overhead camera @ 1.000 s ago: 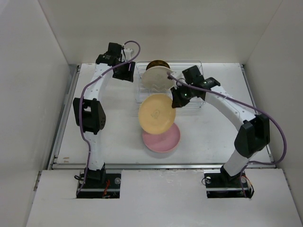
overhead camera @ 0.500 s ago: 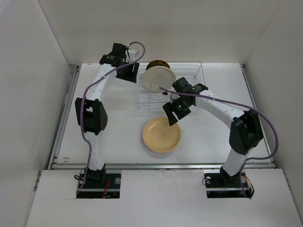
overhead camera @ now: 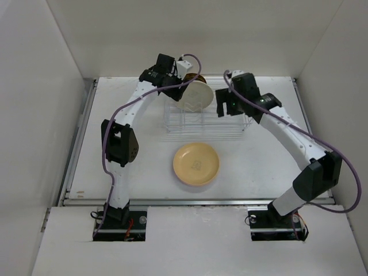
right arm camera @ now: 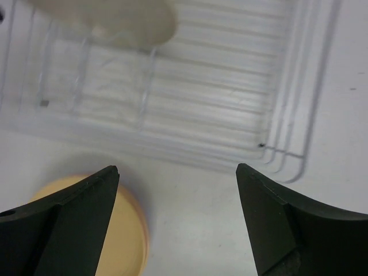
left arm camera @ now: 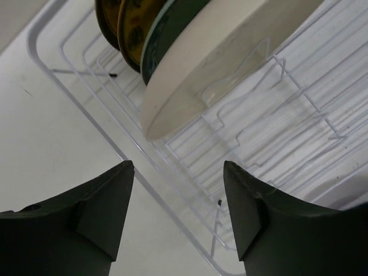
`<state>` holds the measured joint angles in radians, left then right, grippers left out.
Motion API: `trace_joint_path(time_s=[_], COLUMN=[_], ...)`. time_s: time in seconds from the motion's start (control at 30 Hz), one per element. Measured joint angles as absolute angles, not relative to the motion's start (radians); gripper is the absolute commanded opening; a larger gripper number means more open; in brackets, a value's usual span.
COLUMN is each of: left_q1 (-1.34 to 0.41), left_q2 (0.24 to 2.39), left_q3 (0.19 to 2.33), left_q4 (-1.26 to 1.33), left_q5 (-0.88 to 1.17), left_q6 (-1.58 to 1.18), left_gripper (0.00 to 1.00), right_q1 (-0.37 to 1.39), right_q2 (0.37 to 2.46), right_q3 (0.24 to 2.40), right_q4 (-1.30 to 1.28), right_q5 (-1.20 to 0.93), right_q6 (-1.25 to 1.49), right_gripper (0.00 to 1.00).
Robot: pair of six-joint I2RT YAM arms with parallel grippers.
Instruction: Unload the plates from the dish rack
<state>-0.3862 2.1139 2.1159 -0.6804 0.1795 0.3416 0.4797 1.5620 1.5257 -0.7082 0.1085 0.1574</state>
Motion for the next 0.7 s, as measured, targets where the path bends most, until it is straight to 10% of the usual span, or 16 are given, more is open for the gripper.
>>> trace_joint_path(time_s=[0.17, 0.5, 0.7], left_q1=[-0.395, -0.393, -0.391], left_q2=[2.161, 2.263, 2.264], left_q3=[2.139, 2.146, 2.187], left_q4=[-0.563, -0.506, -0.529], left_q5=[0.121, 0.088, 0.061], left_q6=[0.363, 0.373, 0.392], left_gripper=[0.65, 0.04, 0.0], right_q1=[0.331, 0.147, 0.125], right_q2=[1.634, 1.81, 1.876], right_q3=[1.644, 1.668, 1.631], right_q4=[-0.664, -0.604, -0.557], right_q5=[0.245, 0.259, 0.231], right_q6=[0.238, 0.301, 0.306], right_gripper=[0.89, 0.89, 0.87])
